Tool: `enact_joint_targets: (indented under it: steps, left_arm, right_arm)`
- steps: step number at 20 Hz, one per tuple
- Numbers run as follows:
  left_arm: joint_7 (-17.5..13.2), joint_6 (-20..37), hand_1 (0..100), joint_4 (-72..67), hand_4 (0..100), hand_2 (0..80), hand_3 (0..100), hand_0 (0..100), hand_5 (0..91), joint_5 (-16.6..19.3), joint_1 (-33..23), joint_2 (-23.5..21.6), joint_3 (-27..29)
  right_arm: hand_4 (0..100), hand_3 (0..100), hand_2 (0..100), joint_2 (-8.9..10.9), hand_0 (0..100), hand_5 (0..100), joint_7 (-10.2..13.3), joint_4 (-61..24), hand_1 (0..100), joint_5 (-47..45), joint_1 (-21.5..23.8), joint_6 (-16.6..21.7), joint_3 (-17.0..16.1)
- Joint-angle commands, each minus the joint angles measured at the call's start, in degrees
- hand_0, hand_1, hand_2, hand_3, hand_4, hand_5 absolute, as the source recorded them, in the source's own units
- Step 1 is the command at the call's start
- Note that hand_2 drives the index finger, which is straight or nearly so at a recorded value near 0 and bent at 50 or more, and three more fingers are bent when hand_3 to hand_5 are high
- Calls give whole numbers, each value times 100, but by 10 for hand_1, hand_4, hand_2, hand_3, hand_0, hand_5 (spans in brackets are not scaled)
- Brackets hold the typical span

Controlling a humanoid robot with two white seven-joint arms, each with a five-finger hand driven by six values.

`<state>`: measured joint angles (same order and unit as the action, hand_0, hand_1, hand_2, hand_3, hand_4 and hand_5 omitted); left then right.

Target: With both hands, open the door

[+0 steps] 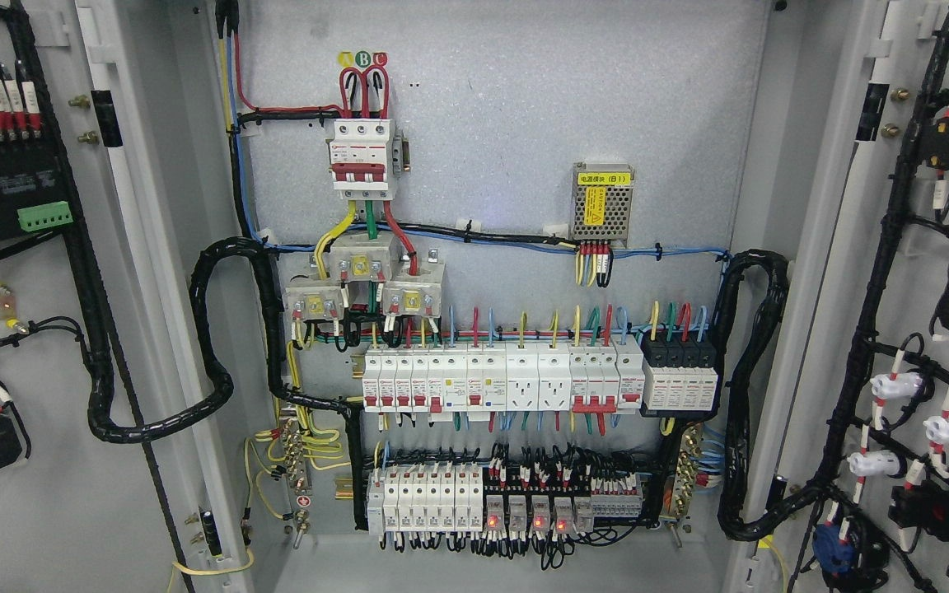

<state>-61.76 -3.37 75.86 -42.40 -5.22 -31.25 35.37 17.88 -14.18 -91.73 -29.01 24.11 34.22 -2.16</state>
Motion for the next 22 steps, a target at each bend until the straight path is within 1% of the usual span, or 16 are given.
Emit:
enact_joint_targets:
  steps: [1, 3, 5, 8, 9, 10, 12, 13, 14, 15, 16, 17, 19, 20, 22]
  left_arm:
    - [59, -15, 0, 683, 34, 28, 28, 292, 0, 39, -31, 163, -275]
    - [173, -6, 0, 973, 35, 28, 28, 292, 0, 188, -31, 365, -311]
    - [296, -6, 0, 1255, 35, 28, 28, 292, 0, 468, -31, 619, -399]
    - [436, -6, 0, 1615, 35, 28, 28, 292, 0, 733, -49, 1023, -662]
    - [524, -6, 0, 1721, 35, 28, 28, 292, 0, 821, -58, 1181, -750]
    - [655, -6, 0, 1835, 35, 28, 28, 292, 0, 987, -75, 1374, -855]
    - [1068, 3, 0, 2099, 35, 28, 28, 292, 0, 1522, -102, 1857, -988]
    - [1348, 3, 0, 2222, 35, 28, 28, 292, 0, 1812, -145, 2121, -1058]
    - [1586, 20, 0, 2353, 34, 28, 28, 292, 0, 2006, -172, 2358, -1198]
    - [1745, 38, 0, 2433, 34, 28, 28, 292, 0, 2086, -207, 2509, -1382]
    - [1912, 64, 0, 2495, 34, 28, 28, 292, 0, 2122, -242, 2615, -1627]
    - [2140, 99, 0, 2574, 34, 28, 28, 292, 0, 2244, -286, 2737, -1838]
    - [2693, 169, 0, 2636, 34, 28, 28, 292, 0, 2630, -409, 3071, -2164]
    - [2974, 309, 0, 2645, 34, 28, 28, 292, 0, 2806, -453, 3081, -2453]
    - [3432, 695, 0, 2653, 34, 27, 28, 292, 0, 3018, -480, 3073, -2928]
  right_arm:
    - [0, 0, 0, -13, 217, 0, 29, 59, 0, 9, -12, -12, -57]
    - [0, 0, 0, -13, 218, 0, 29, 59, 0, 9, -12, -12, -39]
    - [0, 0, 0, -13, 218, 0, 29, 50, 0, 18, -12, -3, -4]
    - [0, 0, 0, -30, 218, 0, 29, 15, 0, 36, -21, -11, 75]
    - [0, 0, 0, -39, 218, 0, 29, 7, 0, 44, -38, -12, 154]
    - [0, 0, 0, -48, 218, 0, 38, 6, 0, 44, -56, -12, 207]
    - [0, 0, 0, -100, 218, 0, 47, 6, 0, 53, -126, -20, 277]
    - [0, 0, 0, -153, 218, 0, 55, 15, 0, 62, -161, -29, 321]
    - [0, 0, 0, -179, 218, 0, 55, 15, 0, 71, -213, -29, 400]
    - [0, 0, 0, -206, 218, 0, 64, 7, 0, 79, -266, -38, 505]
    - [0, 0, 0, -328, 218, 0, 64, -11, 0, 149, -319, -90, 628]
    - [0, 0, 0, -460, 218, 0, 73, -20, 0, 324, -337, -152, 716]
    - [0, 0, 0, -706, 218, 0, 82, -2, 0, 807, -442, -301, 839]
    - [0, 0, 0, -864, 218, 0, 82, -2, 0, 983, -495, -319, 953]
    - [0, 0, 0, -1093, 218, 0, 90, -2, 0, 1229, -574, -363, 1146]
